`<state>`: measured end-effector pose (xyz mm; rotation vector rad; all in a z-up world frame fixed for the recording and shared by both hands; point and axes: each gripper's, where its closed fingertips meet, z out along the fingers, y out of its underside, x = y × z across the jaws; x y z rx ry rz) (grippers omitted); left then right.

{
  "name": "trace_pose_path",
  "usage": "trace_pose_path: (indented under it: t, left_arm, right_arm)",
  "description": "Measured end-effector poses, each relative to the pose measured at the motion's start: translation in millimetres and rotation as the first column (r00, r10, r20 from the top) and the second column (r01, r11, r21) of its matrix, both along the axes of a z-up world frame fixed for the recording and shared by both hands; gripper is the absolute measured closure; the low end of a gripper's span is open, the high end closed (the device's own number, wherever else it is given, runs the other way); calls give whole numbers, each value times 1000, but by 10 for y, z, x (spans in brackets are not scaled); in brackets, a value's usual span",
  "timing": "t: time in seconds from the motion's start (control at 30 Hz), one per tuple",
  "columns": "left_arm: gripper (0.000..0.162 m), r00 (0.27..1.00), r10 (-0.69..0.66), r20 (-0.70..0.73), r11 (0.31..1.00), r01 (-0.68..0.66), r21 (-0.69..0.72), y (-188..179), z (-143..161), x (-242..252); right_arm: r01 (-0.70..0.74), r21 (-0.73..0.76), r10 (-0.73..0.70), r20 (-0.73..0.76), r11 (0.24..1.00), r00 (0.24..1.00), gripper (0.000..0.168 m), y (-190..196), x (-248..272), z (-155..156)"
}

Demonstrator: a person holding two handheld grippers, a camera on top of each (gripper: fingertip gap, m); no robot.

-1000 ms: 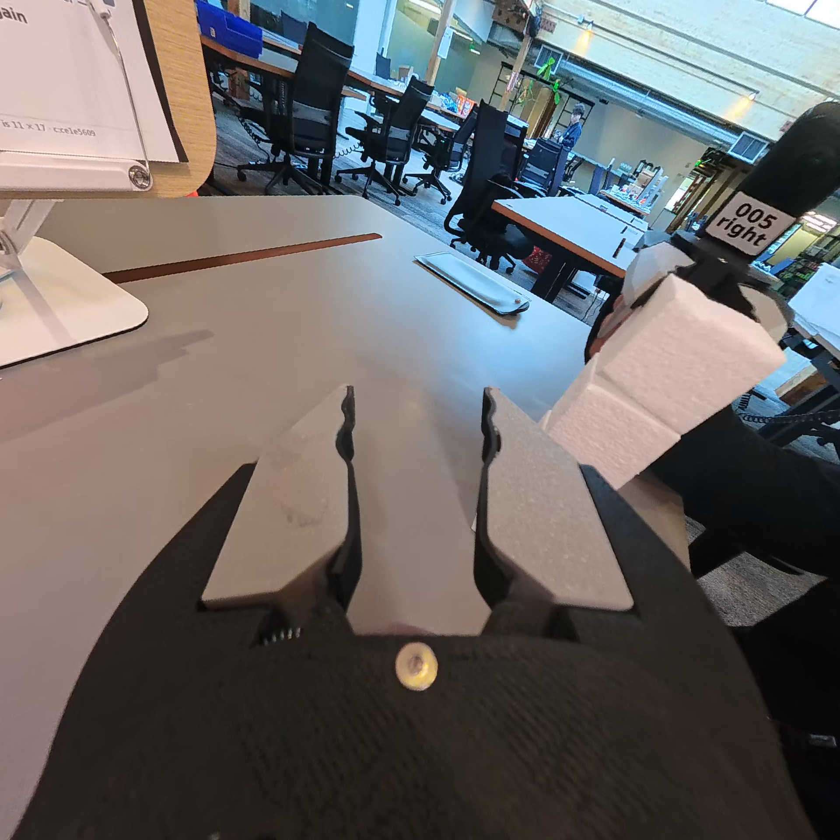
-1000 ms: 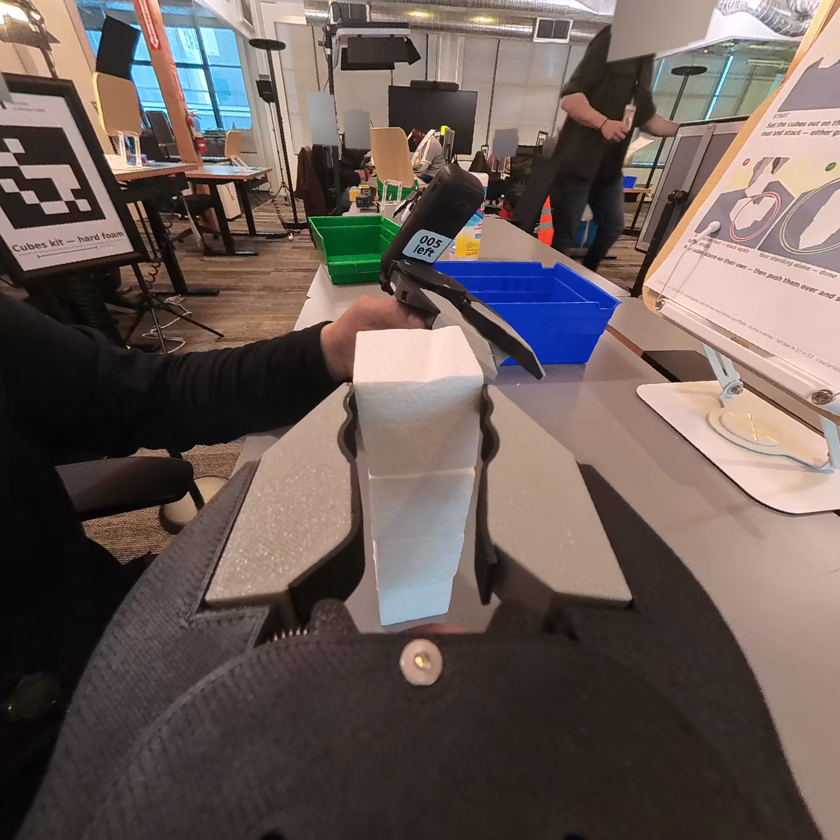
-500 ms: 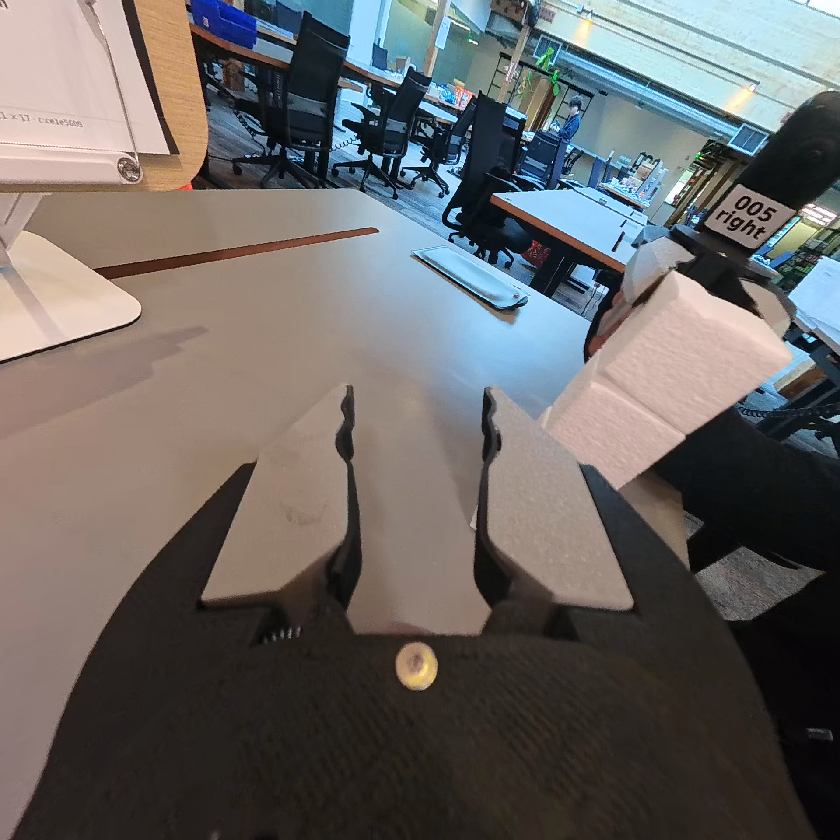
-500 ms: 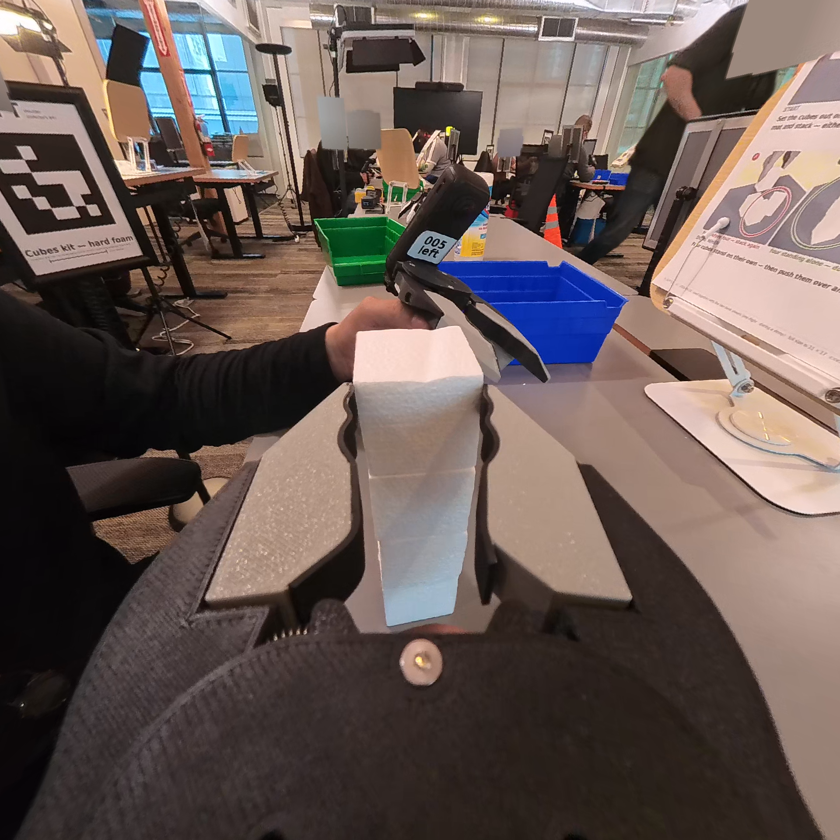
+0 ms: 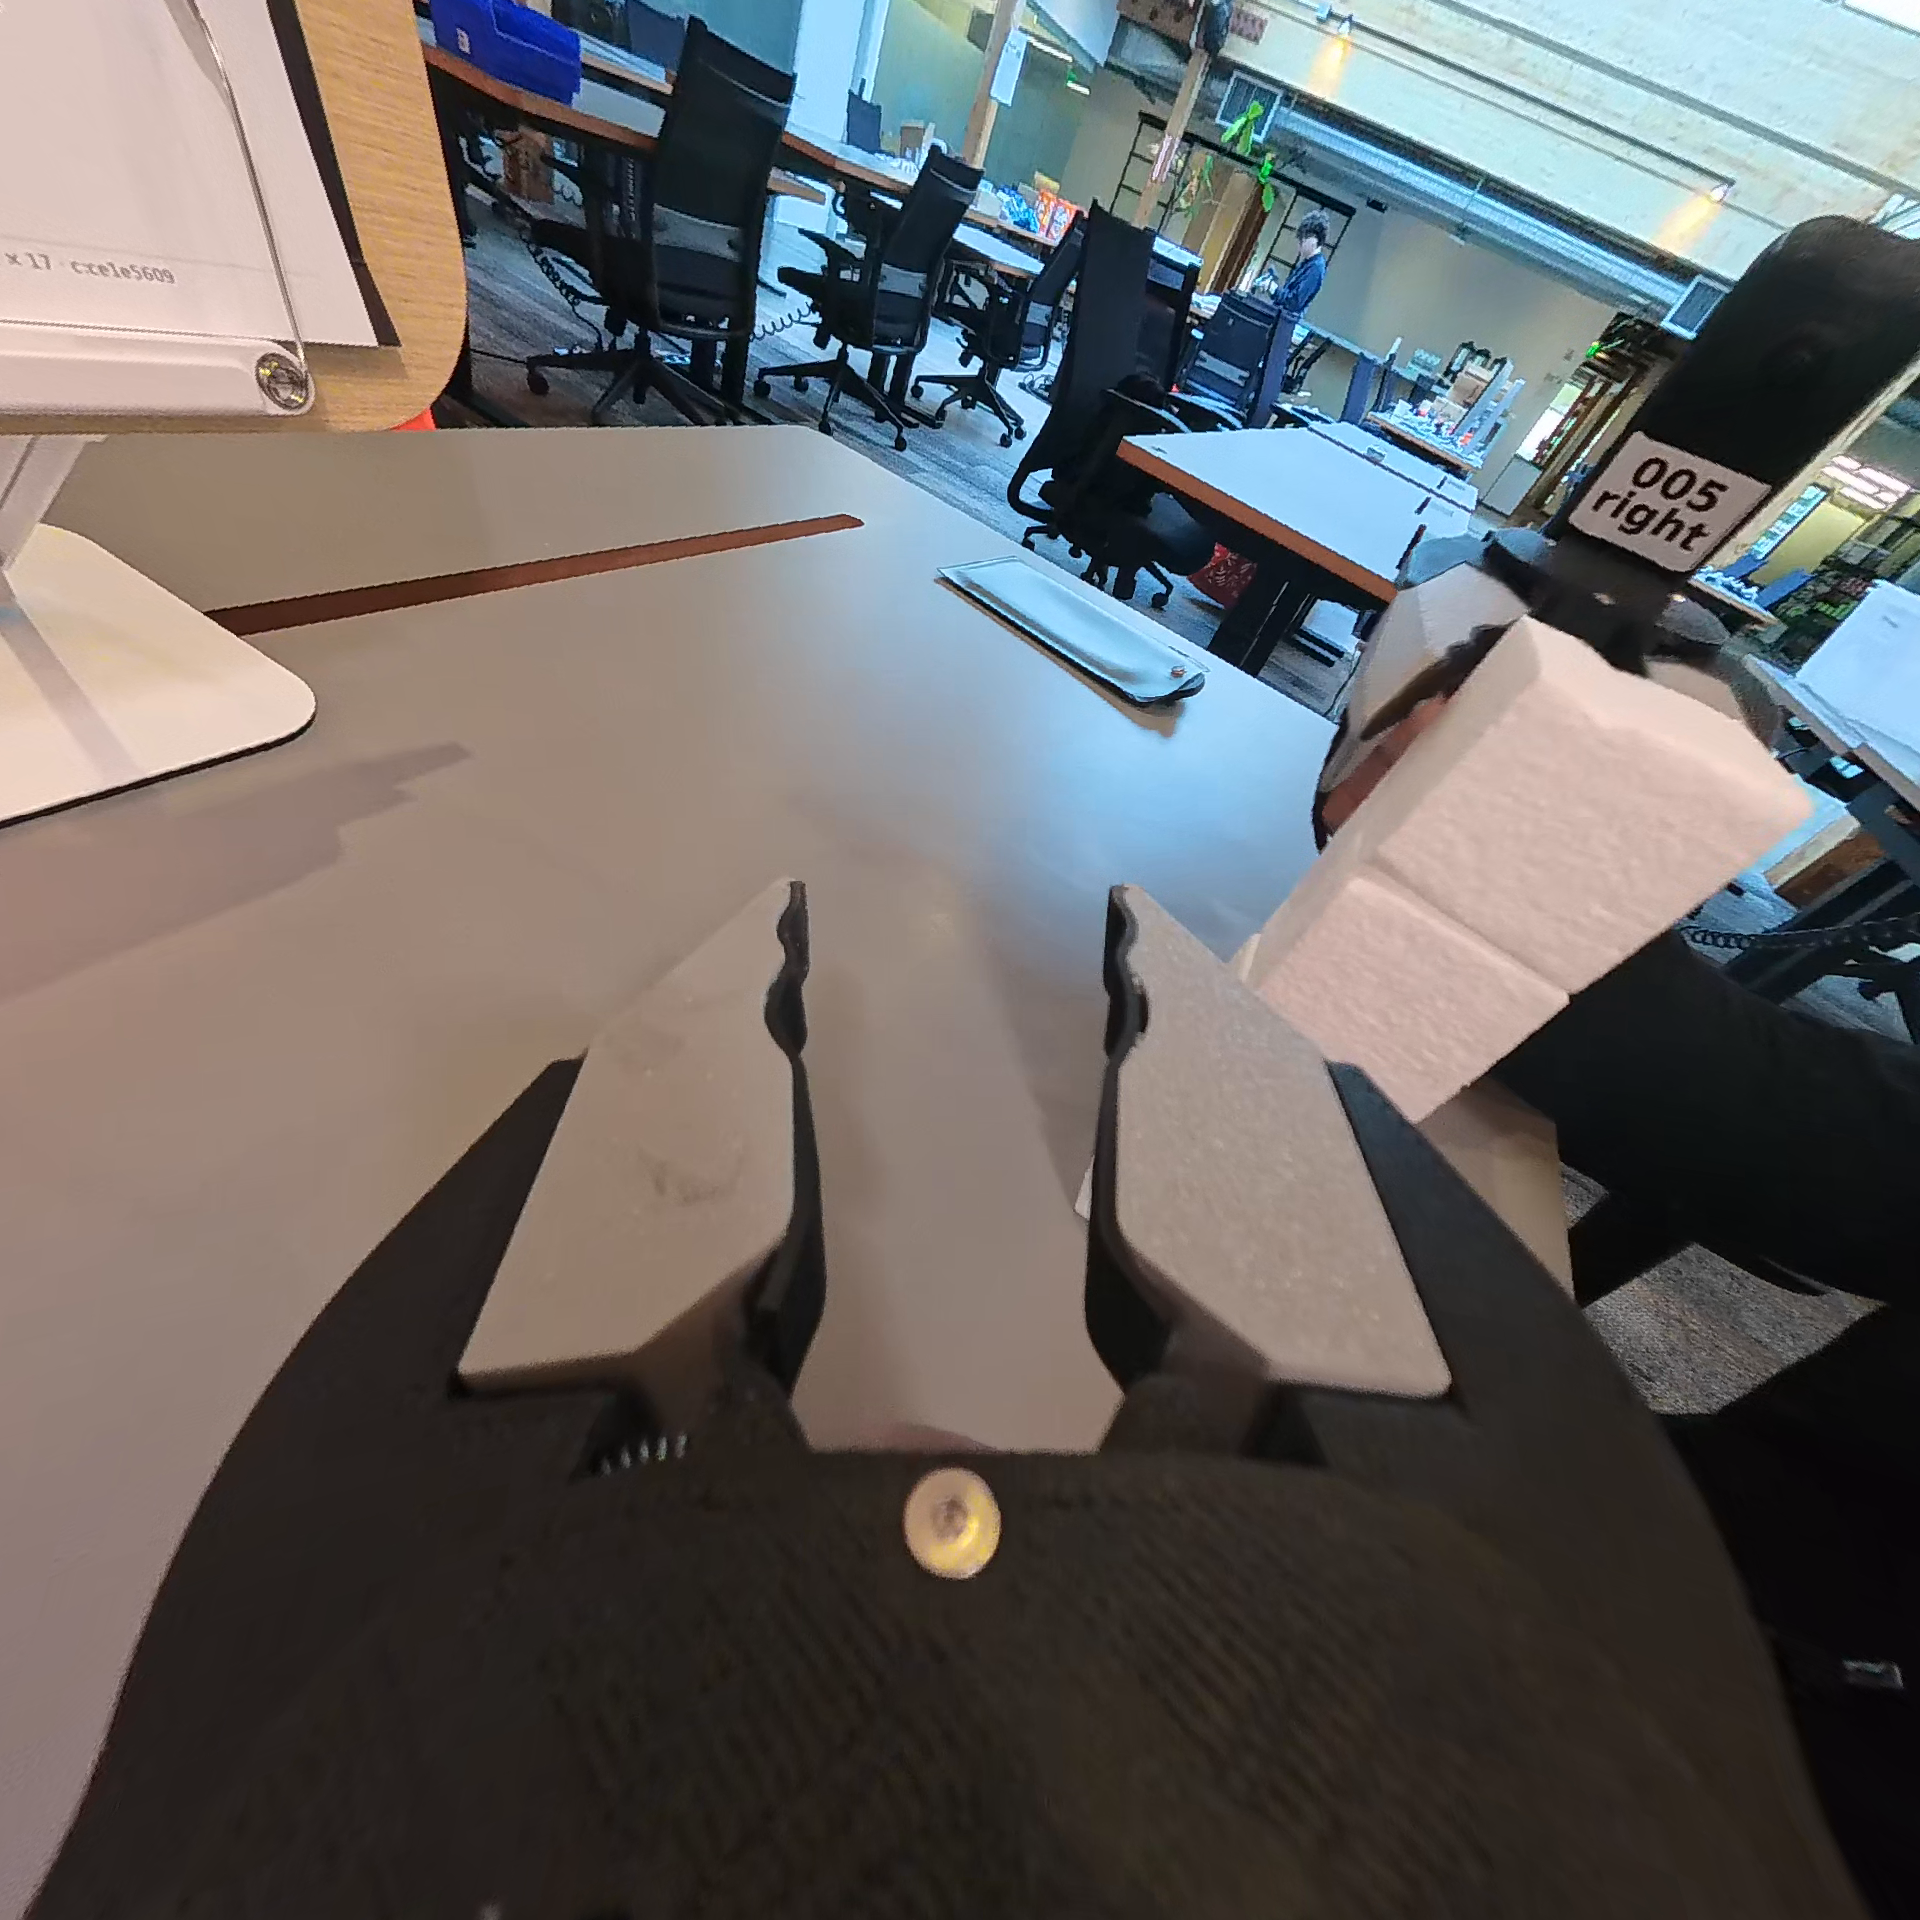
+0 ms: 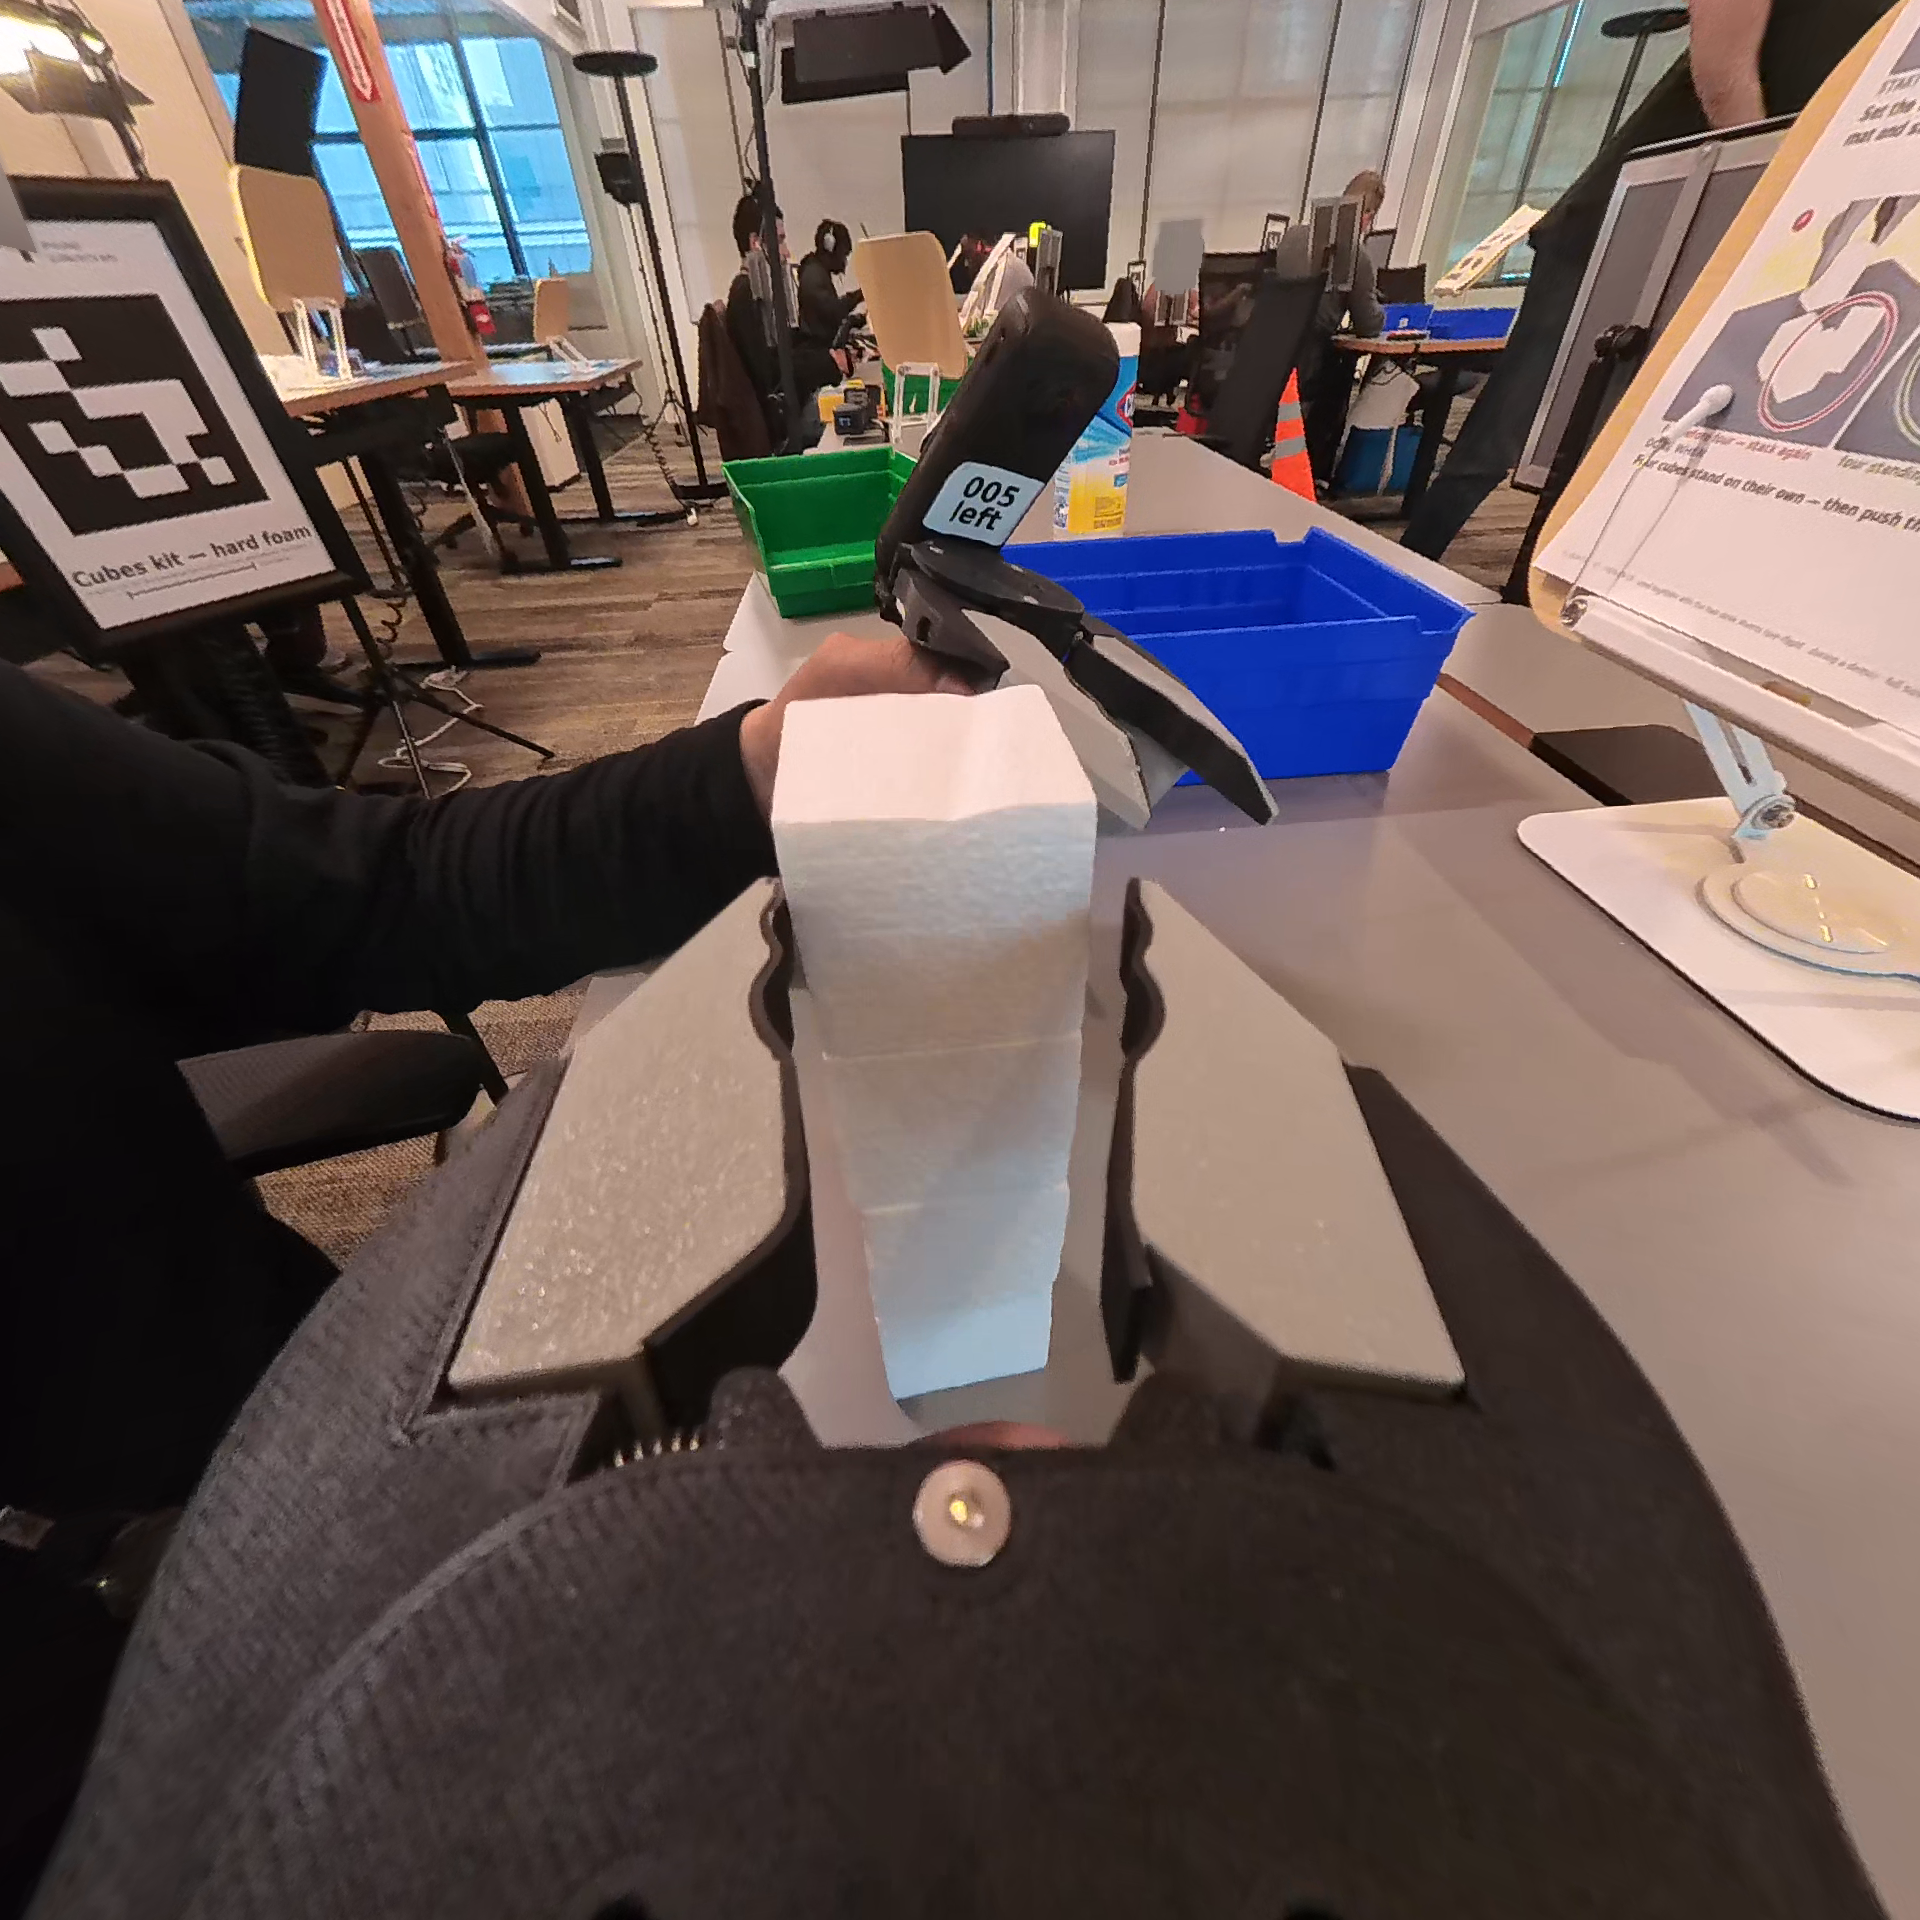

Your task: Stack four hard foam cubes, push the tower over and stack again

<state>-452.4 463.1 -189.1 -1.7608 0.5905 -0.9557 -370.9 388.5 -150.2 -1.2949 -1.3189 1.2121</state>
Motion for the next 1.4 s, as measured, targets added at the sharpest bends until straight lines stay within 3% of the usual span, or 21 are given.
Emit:
trace_pose_path:
  t: [0.57,0.67,0.77,0.87,1.17,1.4]
  left_arm:
    - [105,1000,3,-3,1000,-3,-3,11,-14,-2]
    - [105,1000,4,-1,1000,-4,-3,13,-12,-5]
    - [105,1000,4,-2,1000,-4,-5,14,-17,-4]
    - [105,1000,3,-6,1000,-3,-7,13,-27,5]
    - [105,1000,1,-11,1000,-1,-10,14,-40,12]
    - [105,1000,-1,-8,1000,1,-10,9,-34,15]
  right_arm:
    - [58,77,-44,-178,995,983,104,42,279,414]
    - [27,120,0,-219,992,976,117,-66,314,497]
    - [-41,185,81,-210,982,974,144,-246,311,493]
    - [-115,258,149,-115,959,982,168,-414,244,325]
    - [-351,352,227,347,868,910,168,-742,-6,-647]
    - [-443,301,238,530,845,814,167,-784,6,-1130]
